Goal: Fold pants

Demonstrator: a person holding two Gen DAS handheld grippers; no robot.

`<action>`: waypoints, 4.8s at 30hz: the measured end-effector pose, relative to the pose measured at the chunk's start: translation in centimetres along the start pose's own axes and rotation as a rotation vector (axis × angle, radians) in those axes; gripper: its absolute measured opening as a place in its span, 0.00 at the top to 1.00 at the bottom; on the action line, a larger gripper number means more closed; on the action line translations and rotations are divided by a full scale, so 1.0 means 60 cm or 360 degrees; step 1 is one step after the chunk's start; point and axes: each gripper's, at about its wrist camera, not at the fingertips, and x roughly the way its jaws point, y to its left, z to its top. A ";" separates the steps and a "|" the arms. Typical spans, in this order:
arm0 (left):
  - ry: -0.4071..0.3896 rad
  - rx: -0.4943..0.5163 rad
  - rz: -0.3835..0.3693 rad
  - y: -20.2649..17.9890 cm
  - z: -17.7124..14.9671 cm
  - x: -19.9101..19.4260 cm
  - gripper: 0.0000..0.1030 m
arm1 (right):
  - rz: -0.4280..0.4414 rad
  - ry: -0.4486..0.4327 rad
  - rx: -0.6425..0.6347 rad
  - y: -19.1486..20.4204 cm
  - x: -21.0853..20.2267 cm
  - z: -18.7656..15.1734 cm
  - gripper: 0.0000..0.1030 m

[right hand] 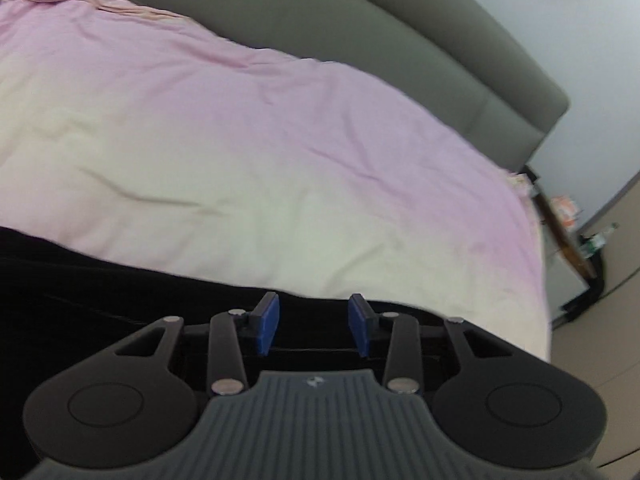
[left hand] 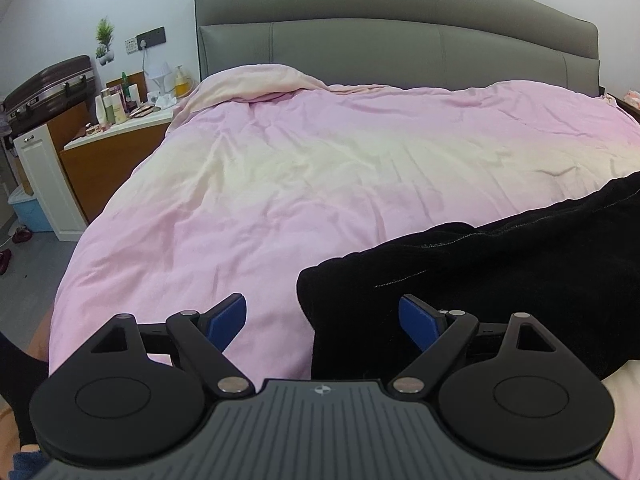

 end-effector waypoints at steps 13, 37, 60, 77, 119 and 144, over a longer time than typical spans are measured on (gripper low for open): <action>0.0097 -0.0108 -0.0064 0.031 -0.006 -0.018 0.02 | 0.0905 0.0144 -0.0031 0.367 0.017 0.083 0.74; 0.0187 -0.0303 -0.0122 0.051 -0.026 0.014 0.02 | 0.1208 -0.0058 -0.0030 0.540 -0.115 0.098 0.70; 0.0238 -0.0423 -0.0158 0.050 -0.076 0.073 0.00 | 0.1326 -0.0315 0.0677 0.320 -0.214 -0.007 0.63; 0.0145 -0.1391 -0.0408 -0.006 -0.145 -0.049 0.00 | 0.0676 -0.0634 0.1491 -0.145 -0.239 -0.368 0.41; -0.0097 -0.1952 -0.0466 0.025 -0.077 0.017 0.67 | 0.0864 -0.0791 0.2326 -0.396 -0.052 -0.372 0.85; 0.0257 -0.1491 0.0065 0.122 -0.141 -0.065 0.29 | -0.0403 -0.0282 0.1606 -0.255 -0.197 -0.541 0.39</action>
